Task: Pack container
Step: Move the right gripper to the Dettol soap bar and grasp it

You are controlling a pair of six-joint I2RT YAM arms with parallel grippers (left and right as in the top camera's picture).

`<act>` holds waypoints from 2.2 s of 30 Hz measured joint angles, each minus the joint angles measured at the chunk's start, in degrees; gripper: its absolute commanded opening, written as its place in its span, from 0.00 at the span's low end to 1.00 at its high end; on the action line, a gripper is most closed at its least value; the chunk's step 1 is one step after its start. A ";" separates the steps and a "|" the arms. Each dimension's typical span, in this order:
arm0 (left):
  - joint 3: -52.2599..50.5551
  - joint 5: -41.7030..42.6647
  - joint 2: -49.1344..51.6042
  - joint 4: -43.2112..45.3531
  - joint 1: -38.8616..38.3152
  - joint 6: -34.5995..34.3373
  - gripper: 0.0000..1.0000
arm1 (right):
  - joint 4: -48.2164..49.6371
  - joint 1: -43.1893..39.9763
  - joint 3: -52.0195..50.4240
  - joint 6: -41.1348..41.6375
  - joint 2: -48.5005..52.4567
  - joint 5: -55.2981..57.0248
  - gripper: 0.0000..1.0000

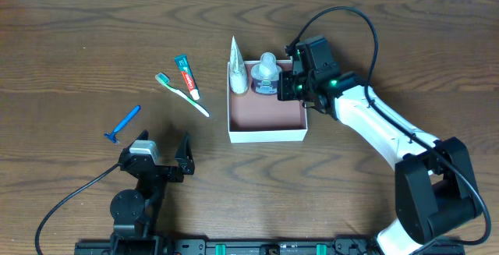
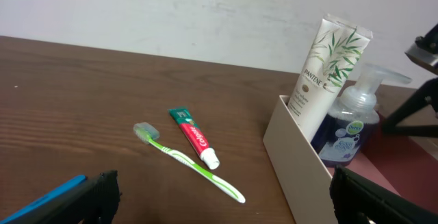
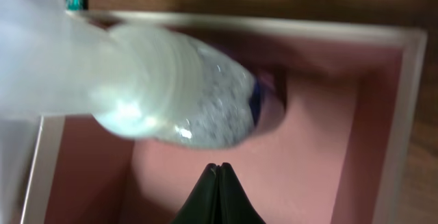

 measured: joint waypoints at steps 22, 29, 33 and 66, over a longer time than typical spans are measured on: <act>0.00 0.00 0.00 0.00 0.00 0.00 0.98 | -37.46 -18.84 4.31 0.70 -27.30 9.70 0.87; 0.00 0.00 0.00 0.00 0.00 -0.02 0.98 | -39.06 -20.79 3.13 1.07 -24.00 13.42 0.87; 0.00 0.00 0.00 0.00 0.00 0.00 0.98 | -38.23 -21.33 2.99 1.81 -20.02 14.56 0.88; 0.00 0.00 0.00 0.00 0.00 0.00 0.98 | -28.98 -21.51 2.64 -2.80 5.07 15.26 0.99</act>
